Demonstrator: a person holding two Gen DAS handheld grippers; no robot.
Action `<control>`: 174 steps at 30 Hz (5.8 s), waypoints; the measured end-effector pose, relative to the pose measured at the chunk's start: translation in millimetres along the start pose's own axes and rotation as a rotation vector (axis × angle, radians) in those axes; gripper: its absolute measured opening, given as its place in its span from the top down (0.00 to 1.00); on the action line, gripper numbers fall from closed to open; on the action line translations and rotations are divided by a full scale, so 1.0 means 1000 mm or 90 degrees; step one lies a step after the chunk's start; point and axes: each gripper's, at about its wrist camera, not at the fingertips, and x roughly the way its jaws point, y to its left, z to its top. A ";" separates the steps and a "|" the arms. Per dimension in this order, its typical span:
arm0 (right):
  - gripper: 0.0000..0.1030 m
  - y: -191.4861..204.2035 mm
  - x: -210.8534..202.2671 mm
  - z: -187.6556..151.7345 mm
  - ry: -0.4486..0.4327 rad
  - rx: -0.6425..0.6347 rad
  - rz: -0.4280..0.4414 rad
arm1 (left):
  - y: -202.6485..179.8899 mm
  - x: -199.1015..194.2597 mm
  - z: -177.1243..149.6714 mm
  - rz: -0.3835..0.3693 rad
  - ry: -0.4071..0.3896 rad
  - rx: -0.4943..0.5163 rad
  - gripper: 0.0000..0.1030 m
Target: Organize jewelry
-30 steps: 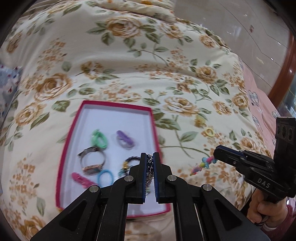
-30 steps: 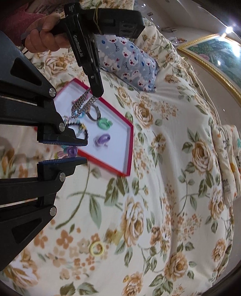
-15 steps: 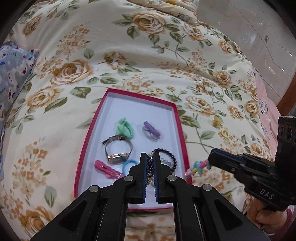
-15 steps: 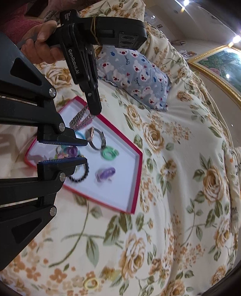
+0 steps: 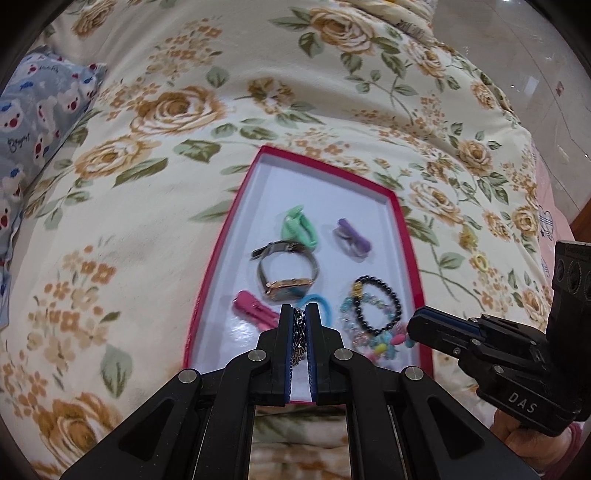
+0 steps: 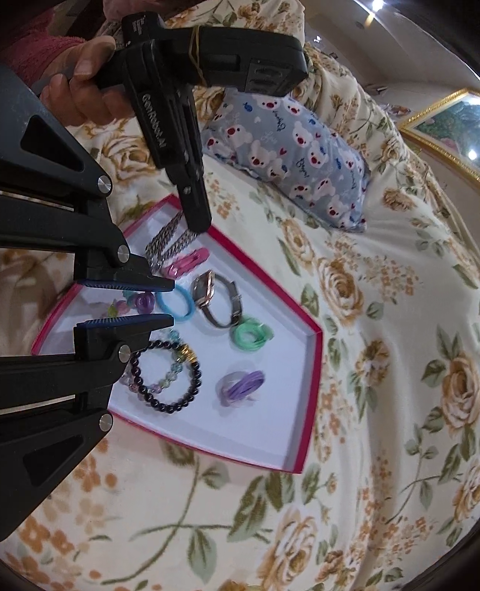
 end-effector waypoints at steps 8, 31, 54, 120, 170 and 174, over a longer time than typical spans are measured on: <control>0.89 -0.015 0.014 -0.008 0.023 0.003 -0.035 | 0.013 0.022 -0.003 0.030 0.027 -0.019 0.95; 0.86 -0.024 0.024 -0.011 0.048 0.009 -0.054 | 0.015 0.049 -0.010 0.075 0.052 -0.020 0.95; 0.53 -0.022 -0.013 -0.013 -0.032 0.027 -0.034 | 0.006 0.017 -0.019 0.077 0.011 -0.024 0.58; 0.00 0.015 -0.055 -0.071 -0.092 -0.093 -0.104 | -0.030 -0.070 -0.102 0.204 -0.111 0.019 0.01; 0.00 0.024 -0.058 -0.068 -0.098 -0.101 -0.091 | -0.037 -0.077 -0.105 0.217 -0.128 0.042 0.01; 0.00 0.025 -0.059 -0.068 -0.099 -0.100 -0.091 | -0.037 -0.077 -0.105 0.217 -0.128 0.043 0.01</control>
